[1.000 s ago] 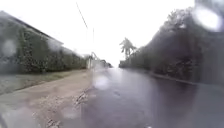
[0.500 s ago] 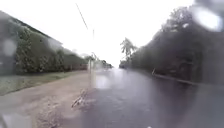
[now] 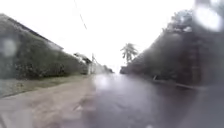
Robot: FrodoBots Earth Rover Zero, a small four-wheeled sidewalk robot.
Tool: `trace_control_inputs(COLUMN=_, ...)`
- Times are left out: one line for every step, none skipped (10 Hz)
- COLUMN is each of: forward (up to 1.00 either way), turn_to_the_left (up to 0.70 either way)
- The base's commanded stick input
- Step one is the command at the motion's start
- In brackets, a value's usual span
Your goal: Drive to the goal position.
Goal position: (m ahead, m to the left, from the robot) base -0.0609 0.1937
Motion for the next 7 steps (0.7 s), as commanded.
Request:
trace_control_inputs(forward=0.70, turn_to_the_left=0.00)
trace_control_inputs(forward=0.70, turn_to_the_left=0.00)
trace_control_inputs(forward=0.70, turn_to_the_left=0.00)
trace_control_inputs(forward=0.70, turn_to_the_left=0.00)
trace_control_inputs(forward=0.70, turn_to_the_left=0.00)
trace_control_inputs(forward=0.70, turn_to_the_left=0.00)
trace_control_inputs(forward=0.70, turn_to_the_left=0.00)
